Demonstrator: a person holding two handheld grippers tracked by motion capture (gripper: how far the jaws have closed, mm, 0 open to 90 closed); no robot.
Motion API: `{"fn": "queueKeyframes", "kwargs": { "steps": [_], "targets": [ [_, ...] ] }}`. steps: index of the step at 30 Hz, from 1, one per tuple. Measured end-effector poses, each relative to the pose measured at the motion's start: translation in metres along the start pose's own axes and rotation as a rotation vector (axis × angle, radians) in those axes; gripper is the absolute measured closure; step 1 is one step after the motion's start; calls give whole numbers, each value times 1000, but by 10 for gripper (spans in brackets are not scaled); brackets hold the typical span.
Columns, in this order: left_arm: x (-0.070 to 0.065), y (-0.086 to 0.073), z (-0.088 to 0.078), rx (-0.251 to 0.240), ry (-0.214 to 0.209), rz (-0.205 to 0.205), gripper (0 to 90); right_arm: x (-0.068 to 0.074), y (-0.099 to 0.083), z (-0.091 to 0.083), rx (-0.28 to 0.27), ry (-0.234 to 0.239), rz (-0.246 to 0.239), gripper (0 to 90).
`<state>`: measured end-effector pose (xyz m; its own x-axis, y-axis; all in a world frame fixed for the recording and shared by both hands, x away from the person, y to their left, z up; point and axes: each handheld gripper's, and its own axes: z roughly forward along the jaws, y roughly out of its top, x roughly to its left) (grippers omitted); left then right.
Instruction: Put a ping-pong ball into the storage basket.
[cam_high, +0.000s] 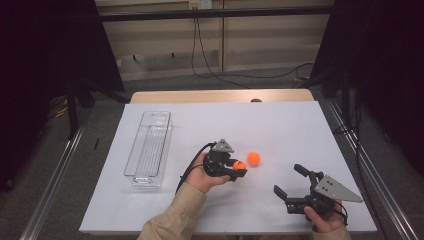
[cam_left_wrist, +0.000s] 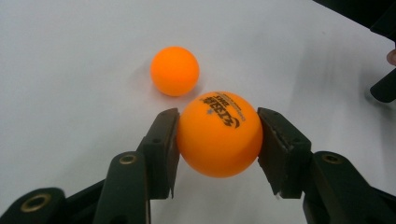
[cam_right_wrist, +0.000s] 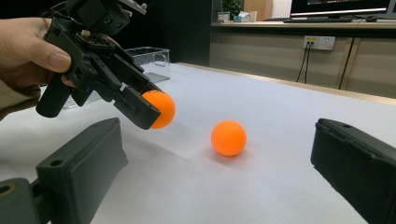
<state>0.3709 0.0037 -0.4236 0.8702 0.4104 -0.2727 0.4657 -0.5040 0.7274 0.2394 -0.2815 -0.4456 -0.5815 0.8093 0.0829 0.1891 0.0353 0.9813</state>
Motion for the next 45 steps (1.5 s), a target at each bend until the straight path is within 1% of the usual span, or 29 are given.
{"fn": "queueKeyframes", "kwargs": {
  "steps": [8, 11, 12, 15, 21, 27, 28, 45],
  "targets": [
    [3, 1, -5, -5, 4, -8, 509, -1, -1, 0, 6, 0, -3, 19],
    [4, 2, -6, 2, 13, -3, 509, -1, -1, -1, 8, -2, 0, 19],
    [4, 3, -7, -3, 10, -11, 509, -1, -1, -1, 9, -4, 2, 19],
    [6, 3, -8, -3, 8, -13, 509, -2, -1, -2, 8, -6, 2, 19],
    [9, 5, -13, -11, 14, -19, 509, -3, -2, -4, 8, -15, 3, 19],
    [11, 4, -17, -17, 18, -35, 509, -3, -1, -4, 9, -15, 4, 19],
    [12, 4, -18, -15, 22, -32, 509, -3, -2, -4, 9, -16, 4, 19],
    [19, 3, -28, -16, 36, -59, 509, -2, -1, -3, 6, -6, 0, 19]
  ]
}}
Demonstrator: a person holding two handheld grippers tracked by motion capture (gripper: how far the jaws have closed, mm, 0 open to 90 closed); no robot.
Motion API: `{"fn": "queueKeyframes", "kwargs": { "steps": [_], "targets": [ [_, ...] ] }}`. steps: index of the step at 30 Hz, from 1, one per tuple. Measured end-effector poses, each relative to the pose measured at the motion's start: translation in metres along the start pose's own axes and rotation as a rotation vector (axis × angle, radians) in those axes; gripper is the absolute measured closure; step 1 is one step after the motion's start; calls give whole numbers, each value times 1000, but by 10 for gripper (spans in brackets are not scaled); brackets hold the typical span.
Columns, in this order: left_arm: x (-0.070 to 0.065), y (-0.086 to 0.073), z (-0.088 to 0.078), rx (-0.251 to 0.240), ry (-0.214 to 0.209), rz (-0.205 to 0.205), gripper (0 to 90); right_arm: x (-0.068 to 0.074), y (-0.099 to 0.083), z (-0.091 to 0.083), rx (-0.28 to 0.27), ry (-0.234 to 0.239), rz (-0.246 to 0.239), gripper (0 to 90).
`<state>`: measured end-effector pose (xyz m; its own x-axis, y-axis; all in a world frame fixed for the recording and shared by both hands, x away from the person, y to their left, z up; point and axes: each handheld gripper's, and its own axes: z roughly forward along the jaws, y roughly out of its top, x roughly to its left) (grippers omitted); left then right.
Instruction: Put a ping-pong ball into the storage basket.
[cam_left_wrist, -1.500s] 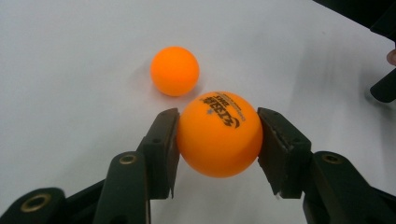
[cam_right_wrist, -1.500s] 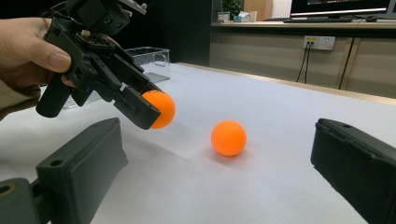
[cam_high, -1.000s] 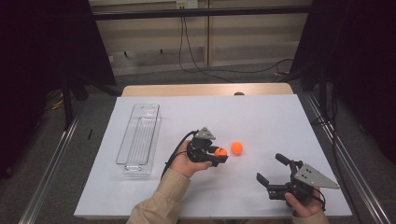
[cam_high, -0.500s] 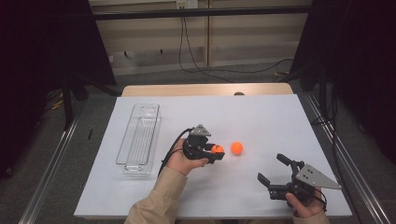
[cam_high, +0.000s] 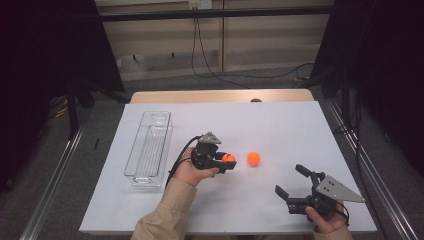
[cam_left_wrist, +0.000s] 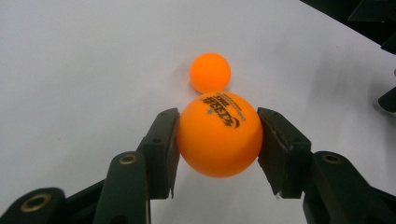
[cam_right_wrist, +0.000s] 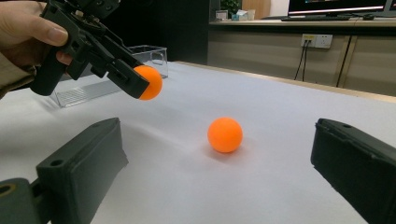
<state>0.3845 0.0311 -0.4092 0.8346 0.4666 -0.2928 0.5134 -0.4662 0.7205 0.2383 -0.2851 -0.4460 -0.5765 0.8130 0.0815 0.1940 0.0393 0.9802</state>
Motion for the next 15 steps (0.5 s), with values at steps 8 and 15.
{"fn": "queueKeyframes", "kwargs": {
  "steps": [8, 15],
  "targets": [
    [2, 0, -4, -3, 6, -10, 509, 0, 0, 0, 3, 1, 5, 19],
    [4, 2, -9, -12, 10, -20, 509, 0, 0, -2, 3, -4, 2, 21]
  ]
}}
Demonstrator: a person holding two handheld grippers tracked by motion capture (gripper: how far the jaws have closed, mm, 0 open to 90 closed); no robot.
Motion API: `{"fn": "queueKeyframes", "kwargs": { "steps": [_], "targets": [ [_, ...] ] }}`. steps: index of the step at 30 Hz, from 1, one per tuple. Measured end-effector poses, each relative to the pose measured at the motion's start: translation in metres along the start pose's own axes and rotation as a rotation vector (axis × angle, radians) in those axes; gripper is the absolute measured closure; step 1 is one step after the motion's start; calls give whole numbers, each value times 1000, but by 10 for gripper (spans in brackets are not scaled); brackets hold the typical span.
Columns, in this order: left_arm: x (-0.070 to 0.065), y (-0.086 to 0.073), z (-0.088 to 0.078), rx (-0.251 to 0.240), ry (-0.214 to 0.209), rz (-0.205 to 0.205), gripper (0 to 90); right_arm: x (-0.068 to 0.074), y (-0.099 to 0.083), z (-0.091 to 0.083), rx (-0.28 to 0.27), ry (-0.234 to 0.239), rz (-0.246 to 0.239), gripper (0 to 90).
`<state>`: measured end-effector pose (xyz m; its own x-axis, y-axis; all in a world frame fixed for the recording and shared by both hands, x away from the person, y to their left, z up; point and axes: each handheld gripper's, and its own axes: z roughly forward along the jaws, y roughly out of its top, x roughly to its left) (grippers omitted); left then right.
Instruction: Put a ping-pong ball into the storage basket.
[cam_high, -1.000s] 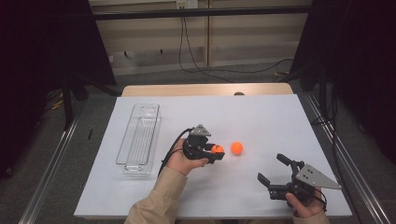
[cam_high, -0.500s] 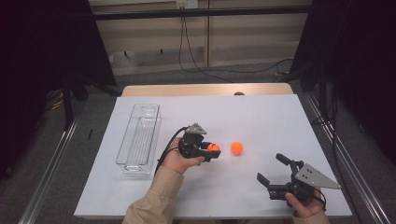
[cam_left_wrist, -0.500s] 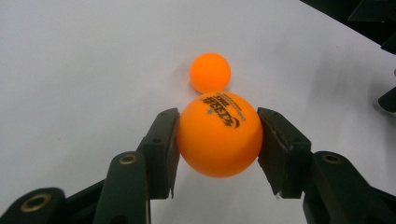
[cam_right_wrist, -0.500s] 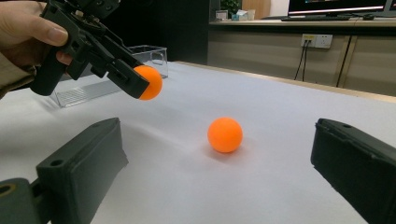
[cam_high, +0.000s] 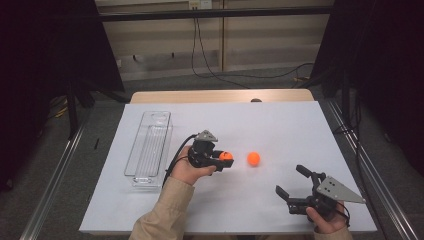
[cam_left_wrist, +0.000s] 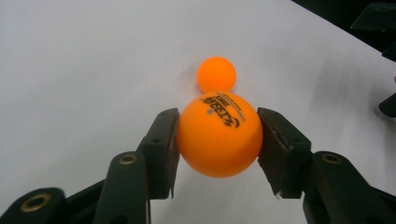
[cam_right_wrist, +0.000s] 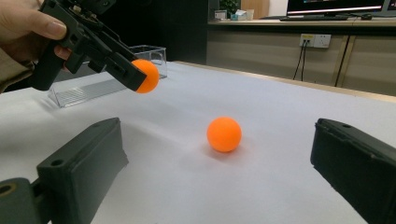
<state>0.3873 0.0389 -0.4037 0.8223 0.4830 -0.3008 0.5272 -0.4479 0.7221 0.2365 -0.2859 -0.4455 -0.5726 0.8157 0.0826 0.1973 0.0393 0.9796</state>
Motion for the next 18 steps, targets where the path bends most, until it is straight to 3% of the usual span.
{"fn": "queueKeyframes", "kwargs": {
  "steps": [18],
  "targets": [
    [5, 0, -9, -6, 20, -23, 509, 0, 0, 0, 1, 1, 8, 21]
  ]
}}
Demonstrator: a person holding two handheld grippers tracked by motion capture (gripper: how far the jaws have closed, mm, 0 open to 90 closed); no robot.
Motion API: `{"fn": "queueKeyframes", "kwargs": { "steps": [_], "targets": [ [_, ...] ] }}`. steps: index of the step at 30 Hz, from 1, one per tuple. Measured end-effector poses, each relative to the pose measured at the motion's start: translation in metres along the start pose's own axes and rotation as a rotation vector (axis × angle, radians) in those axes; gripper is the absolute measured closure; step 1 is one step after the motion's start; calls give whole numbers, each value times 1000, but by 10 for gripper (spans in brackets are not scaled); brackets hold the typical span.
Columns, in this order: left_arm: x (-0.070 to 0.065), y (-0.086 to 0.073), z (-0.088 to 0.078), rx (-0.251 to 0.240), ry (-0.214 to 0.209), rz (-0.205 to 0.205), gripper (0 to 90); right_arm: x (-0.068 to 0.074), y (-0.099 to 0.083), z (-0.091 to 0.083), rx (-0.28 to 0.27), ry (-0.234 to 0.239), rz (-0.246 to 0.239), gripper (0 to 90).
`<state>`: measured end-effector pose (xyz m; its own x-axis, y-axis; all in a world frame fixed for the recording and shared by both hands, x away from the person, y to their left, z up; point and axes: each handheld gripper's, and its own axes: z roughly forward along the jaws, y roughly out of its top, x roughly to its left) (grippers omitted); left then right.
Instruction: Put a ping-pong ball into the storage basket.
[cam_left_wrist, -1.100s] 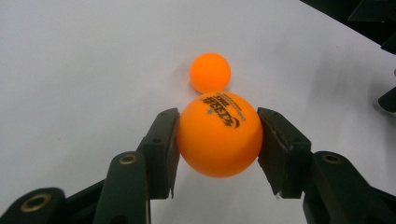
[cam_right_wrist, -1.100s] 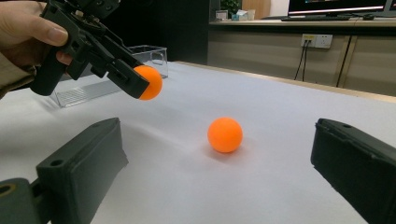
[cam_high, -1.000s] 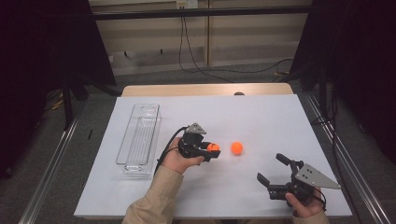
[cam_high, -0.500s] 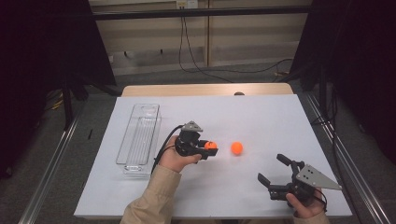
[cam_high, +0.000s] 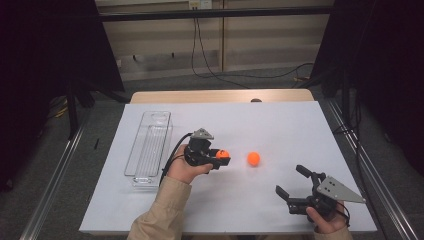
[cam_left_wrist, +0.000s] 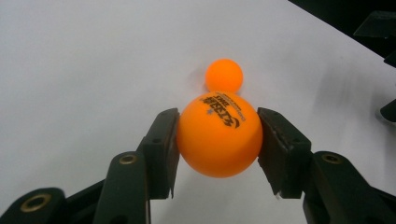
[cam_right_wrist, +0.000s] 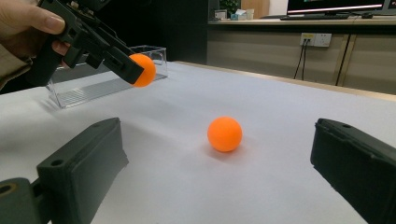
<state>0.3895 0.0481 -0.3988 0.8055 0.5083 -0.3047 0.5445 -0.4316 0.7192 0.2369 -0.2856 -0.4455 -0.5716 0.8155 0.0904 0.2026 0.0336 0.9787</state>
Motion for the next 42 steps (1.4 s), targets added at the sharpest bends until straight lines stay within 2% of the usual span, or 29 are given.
{"fn": "queueKeyframes", "kwargs": {
  "steps": [15, 42],
  "targets": [
    [7, 0, -11, -7, 44, -33, 509, 0, 0, 0, 0, 3, -3, 21],
    [16, 0, -24, 2, 66, -65, 509, 1, 0, 1, -2, 10, 1, 21]
  ]
}}
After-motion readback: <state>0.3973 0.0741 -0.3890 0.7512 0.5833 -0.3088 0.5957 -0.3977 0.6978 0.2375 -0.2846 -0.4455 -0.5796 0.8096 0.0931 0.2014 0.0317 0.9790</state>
